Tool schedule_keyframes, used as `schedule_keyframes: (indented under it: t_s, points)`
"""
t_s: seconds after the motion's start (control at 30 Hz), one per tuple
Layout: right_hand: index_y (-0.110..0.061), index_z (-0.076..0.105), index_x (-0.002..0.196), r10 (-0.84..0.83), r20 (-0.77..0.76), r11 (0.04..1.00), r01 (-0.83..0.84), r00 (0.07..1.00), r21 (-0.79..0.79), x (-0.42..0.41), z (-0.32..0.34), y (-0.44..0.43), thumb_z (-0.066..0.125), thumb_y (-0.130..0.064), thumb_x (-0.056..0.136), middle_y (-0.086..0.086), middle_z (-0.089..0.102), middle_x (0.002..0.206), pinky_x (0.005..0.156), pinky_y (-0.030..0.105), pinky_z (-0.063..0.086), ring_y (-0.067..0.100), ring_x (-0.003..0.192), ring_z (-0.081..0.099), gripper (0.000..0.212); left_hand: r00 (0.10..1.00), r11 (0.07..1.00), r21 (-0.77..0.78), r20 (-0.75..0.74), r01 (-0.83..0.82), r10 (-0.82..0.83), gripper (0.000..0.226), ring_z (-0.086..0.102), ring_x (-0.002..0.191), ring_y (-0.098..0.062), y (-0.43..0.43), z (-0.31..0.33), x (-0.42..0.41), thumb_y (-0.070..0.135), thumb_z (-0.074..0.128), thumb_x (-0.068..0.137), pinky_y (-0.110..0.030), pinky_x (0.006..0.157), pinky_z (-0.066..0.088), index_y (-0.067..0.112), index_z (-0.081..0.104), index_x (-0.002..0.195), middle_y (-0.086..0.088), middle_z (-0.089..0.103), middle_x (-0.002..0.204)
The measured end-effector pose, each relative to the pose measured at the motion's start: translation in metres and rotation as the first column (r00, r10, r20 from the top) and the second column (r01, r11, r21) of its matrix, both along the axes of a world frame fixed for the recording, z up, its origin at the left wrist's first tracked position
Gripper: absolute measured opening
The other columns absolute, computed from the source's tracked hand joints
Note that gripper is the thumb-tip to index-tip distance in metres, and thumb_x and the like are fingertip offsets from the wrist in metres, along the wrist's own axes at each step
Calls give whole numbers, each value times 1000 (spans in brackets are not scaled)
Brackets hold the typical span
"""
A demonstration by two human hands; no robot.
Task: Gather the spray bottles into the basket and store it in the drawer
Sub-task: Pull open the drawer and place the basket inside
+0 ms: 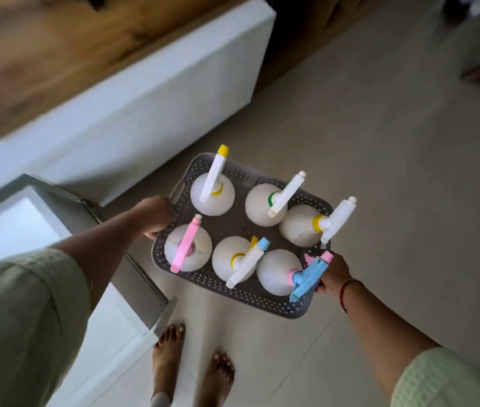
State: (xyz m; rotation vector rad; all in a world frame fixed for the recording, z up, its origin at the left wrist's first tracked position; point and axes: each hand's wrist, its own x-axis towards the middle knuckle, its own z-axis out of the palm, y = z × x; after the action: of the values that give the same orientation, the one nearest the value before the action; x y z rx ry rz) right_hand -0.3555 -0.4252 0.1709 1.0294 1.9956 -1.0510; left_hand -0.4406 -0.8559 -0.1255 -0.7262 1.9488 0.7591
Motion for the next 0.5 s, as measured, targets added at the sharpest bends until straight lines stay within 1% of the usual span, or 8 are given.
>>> schedule_keyframes:
  t_s: [0.03,0.07,0.1,0.13,0.23,0.33,0.43,0.5]
  points:
    - [-8,64,87,1,-3,1000,-1,1000,-25,-5,16,-6,67,-22,87,6,64,80,46,30,58,28,78,65,14,1000,998,57,-10,14,-13,29,71,59,-36,27,141,9,34,56,79,-48,45,57,16,68,99,-16,69,82]
    - [-9,63,90,23,1,999,-23,1000,-33,-9,31,-11,67,-24,87,7,64,82,48,31,58,26,76,65,15,998,996,86,-53,26,-22,18,71,63,-34,41,241,22,22,53,89,-39,41,57,11,66,95,-17,69,84]
    - [-10,63,88,44,-2,999,-44,999,-30,-14,45,-16,67,-27,87,9,65,86,51,33,59,26,76,65,17,994,998,66,-106,-7,14,17,71,67,-33,43,300,28,17,50,94,-36,41,58,7,64,96,-18,69,88]
    - [-12,63,84,56,-9,998,-56,998,-26,-17,56,-22,68,-30,86,11,65,89,56,37,59,28,79,65,19,990,998,63,-133,-27,35,19,71,69,-34,39,334,31,16,49,96,-39,45,59,3,63,98,-20,70,91]
    - [-15,64,80,160,-15,986,-160,987,-35,-28,95,-44,68,-30,86,15,66,97,67,45,59,33,86,65,16,977,989,65,-155,-135,144,25,72,77,-39,21,384,48,14,45,97,-52,59,60,-1,62,107,-24,69,98]
    - [-12,67,101,268,-28,962,-269,963,-44,-39,126,-68,66,-25,87,15,65,106,74,50,59,34,87,66,19,962,976,66,-167,-205,214,27,71,81,-41,0,420,70,15,44,98,-57,65,59,-2,62,108,-26,68,100]
    - [-20,62,82,338,-22,941,-339,941,-8,-44,158,-102,63,-38,87,14,66,103,70,51,60,36,90,67,18,941,954,53,-160,-294,299,27,72,76,-39,-23,449,98,16,49,96,-52,60,61,-6,62,104,-26,68,93]
    - [-19,61,77,399,-14,917,-399,917,3,-48,168,-122,64,-37,87,15,68,104,68,52,60,36,91,68,20,928,939,16,-151,-343,342,26,72,72,-38,-37,459,118,15,52,94,-47,54,61,-8,62,101,-27,69,91]
